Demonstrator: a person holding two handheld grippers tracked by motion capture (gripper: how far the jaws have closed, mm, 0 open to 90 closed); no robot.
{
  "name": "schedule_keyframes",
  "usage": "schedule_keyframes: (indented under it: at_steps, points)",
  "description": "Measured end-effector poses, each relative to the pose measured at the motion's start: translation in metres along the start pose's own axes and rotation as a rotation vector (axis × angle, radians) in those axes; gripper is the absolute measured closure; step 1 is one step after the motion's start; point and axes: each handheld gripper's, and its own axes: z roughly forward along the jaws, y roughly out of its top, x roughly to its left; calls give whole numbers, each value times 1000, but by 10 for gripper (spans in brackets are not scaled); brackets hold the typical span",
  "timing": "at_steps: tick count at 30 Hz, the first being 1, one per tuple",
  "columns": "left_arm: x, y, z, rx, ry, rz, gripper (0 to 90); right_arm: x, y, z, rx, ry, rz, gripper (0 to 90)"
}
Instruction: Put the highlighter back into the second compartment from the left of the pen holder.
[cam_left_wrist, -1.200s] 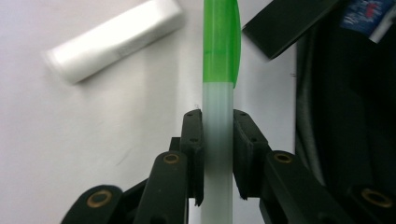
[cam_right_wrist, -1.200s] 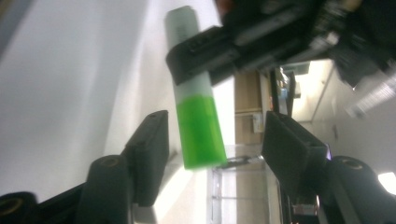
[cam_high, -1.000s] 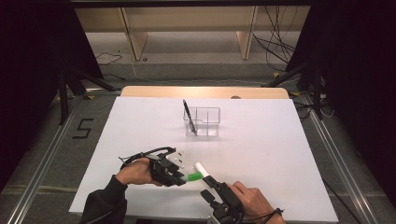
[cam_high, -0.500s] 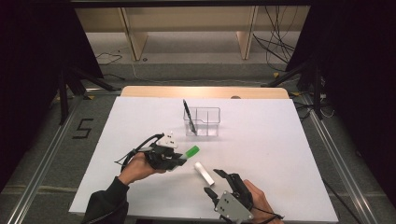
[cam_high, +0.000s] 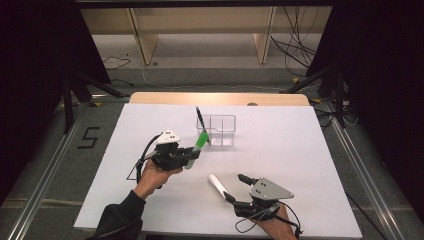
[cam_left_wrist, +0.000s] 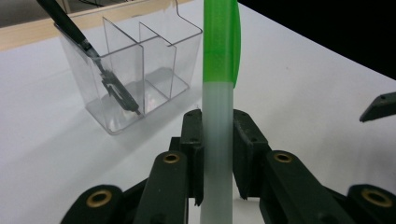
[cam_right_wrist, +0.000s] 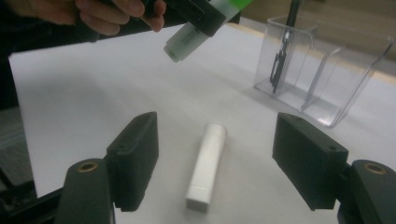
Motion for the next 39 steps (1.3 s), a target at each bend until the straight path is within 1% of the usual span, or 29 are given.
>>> schedule_keyframes:
  at_steps: [3, 5, 7, 10, 11, 14, 17, 19, 24, 27, 29, 32, 37, 39]
  points:
    - [3, 2, 3, -32, 15, -25, 763, -2, -1, 1, 13, 16, 55, 311]
    - [6, 4, 5, -51, 22, -44, 763, -2, -2, 2, 21, 35, 92, 309]
    - [8, 7, 6, -70, 22, -66, 763, -2, -2, 3, 28, 35, 98, 308]
    - [9, 13, 8, -90, 21, -92, 763, -4, -4, 3, 29, 46, 133, 306]
    - [9, 15, 9, -96, 22, -92, 763, -4, -4, 3, 30, 48, 139, 306]
    - [7, 21, 12, -105, 26, -80, 763, -5, -4, 3, 28, 55, 151, 304]
    - [8, 29, 15, -121, 43, -78, 763, -4, -4, 3, 27, 62, 148, 304]
    - [10, 33, 18, -131, 57, -74, 763, -3, -4, 3, 29, 66, 148, 297]
    - [16, 46, 25, -157, 77, -76, 762, -3, -5, 5, 32, 75, 152, 282]
    - [18, 53, 30, -173, 93, -73, 762, -3, -5, 5, 37, 83, 162, 276]
    - [19, 57, 34, -185, 94, -77, 763, -3, -6, 6, 38, 86, 162, 270]
    - [20, 63, 40, -192, 100, -72, 762, -2, -6, 7, 42, 88, 166, 268]
    - [21, 73, 47, -210, 106, -88, 763, -3, -7, 7, 48, 86, 171, 268]
    - [22, 77, 48, -226, 117, -92, 763, -3, -7, 7, 47, 87, 172, 268]
